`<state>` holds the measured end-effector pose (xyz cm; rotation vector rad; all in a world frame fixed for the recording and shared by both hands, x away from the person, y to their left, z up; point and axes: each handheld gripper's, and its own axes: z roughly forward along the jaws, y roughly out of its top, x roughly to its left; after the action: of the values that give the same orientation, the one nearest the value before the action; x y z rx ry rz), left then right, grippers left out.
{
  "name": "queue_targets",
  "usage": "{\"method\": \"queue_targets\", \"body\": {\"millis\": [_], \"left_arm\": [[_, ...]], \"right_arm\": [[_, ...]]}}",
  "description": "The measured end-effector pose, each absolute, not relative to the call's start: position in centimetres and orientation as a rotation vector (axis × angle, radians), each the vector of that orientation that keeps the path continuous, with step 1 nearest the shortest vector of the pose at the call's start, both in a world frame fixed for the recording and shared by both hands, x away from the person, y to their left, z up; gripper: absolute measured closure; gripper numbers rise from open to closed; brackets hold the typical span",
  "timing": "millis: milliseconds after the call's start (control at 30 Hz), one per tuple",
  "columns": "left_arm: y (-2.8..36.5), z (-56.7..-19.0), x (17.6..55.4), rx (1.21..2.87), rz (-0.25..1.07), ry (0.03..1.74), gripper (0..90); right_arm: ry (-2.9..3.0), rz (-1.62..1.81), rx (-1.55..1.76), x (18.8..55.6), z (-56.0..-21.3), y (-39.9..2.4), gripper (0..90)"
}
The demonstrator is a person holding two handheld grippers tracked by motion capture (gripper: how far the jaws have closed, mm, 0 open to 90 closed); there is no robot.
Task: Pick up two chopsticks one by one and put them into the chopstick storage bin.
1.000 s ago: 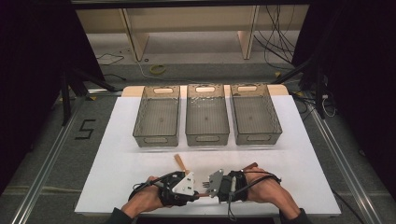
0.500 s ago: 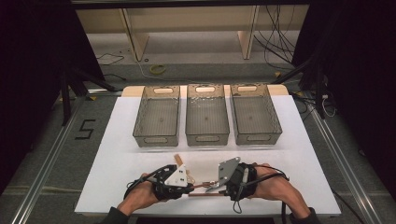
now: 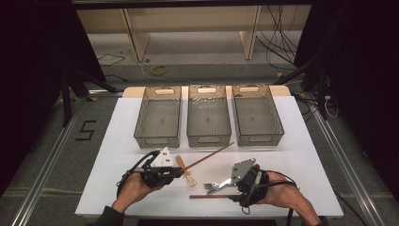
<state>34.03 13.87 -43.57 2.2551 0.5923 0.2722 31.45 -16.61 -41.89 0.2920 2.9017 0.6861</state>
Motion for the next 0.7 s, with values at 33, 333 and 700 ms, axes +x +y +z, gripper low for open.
{"method": "queue_targets", "body": {"millis": [33,333,700], "left_arm": [[14.2,-43.4,34.3,2.246,0.279,0.607,82.9],[16.8,-41.6,37.2,2.127,0.339,0.771,82.9],[18.5,-39.9,40.9,2.059,0.403,0.899,82.9]], "right_arm": [[2.902,0.686,0.292,31.5,-41.9,-16.6,39.1],[2.932,0.631,0.319,31.6,-43.1,-17.1,36.3],[2.925,0.641,0.375,31.4,-43.5,-17.6,32.2]]}}
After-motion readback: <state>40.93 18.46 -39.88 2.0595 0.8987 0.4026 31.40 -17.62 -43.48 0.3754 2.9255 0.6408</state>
